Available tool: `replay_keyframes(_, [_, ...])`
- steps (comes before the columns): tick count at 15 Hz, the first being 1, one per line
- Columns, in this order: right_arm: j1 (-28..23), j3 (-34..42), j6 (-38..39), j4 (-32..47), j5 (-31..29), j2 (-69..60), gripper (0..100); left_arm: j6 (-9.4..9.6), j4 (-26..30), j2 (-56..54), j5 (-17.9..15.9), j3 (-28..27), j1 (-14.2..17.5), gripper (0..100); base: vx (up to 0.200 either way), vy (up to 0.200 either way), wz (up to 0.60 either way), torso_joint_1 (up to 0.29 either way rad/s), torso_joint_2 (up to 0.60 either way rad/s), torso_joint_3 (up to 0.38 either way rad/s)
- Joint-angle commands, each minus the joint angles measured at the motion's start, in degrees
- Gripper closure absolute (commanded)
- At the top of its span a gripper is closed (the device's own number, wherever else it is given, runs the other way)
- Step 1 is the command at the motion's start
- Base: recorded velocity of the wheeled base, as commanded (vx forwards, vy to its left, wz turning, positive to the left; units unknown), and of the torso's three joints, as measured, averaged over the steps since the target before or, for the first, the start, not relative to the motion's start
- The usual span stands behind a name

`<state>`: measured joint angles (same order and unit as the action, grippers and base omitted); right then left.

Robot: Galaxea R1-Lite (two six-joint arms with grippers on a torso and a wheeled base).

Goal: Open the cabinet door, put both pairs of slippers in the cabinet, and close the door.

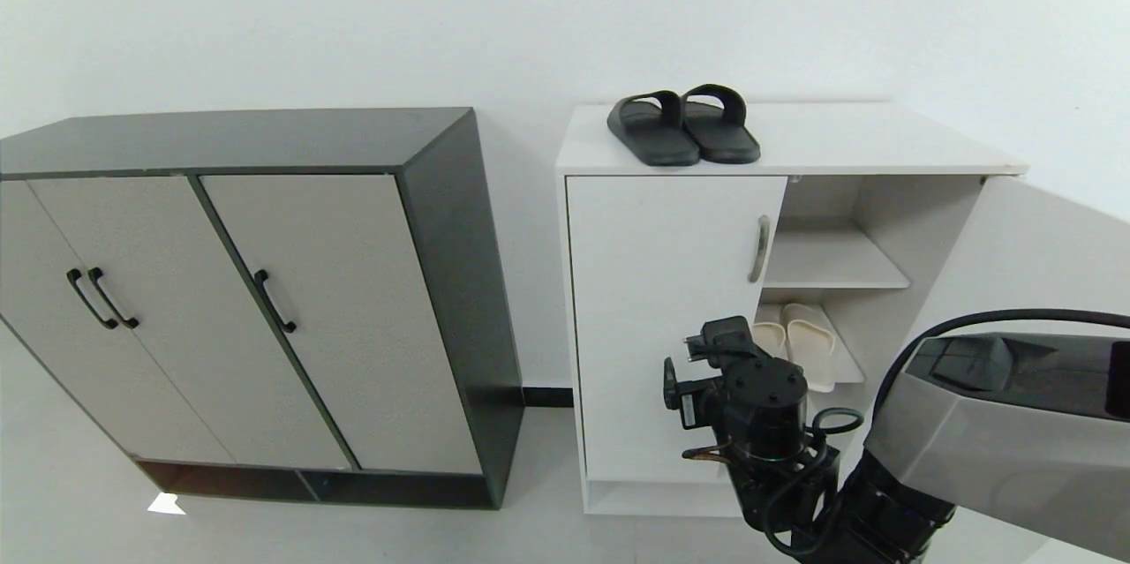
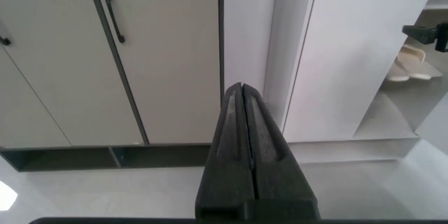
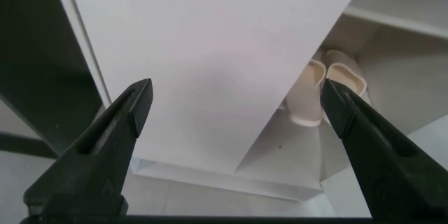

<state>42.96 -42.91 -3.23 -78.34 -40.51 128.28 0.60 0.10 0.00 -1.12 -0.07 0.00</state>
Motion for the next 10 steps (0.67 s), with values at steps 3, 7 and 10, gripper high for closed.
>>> replay_keyframes(3, [-0.3, 0.4, 0.0, 0.0, 0.0, 0.0, 0, 0.02, 0.0, 0.1, 0.0, 0.0, 0.0, 100, 0.0, 0.0, 0.0, 0.181, -0.49, -0.313])
replay_keyframes(7, [-0.3, 0.4, 0.0, 0.0, 0.0, 0.1, 0, -0.07, 0.0, 0.1, 0.0, 0.0, 0.0, 100, 0.0, 0.0, 0.0, 0.2, -0.5, -0.312])
replay_keyframes(10, [-0.3, 0.5, 0.0, 0.0, 0.0, 0.1, 0, -0.07, 0.0, 0.1, 0.0, 0.0, 0.0, 100, 0.0, 0.0, 0.0, 0.214, -0.53, -0.315])
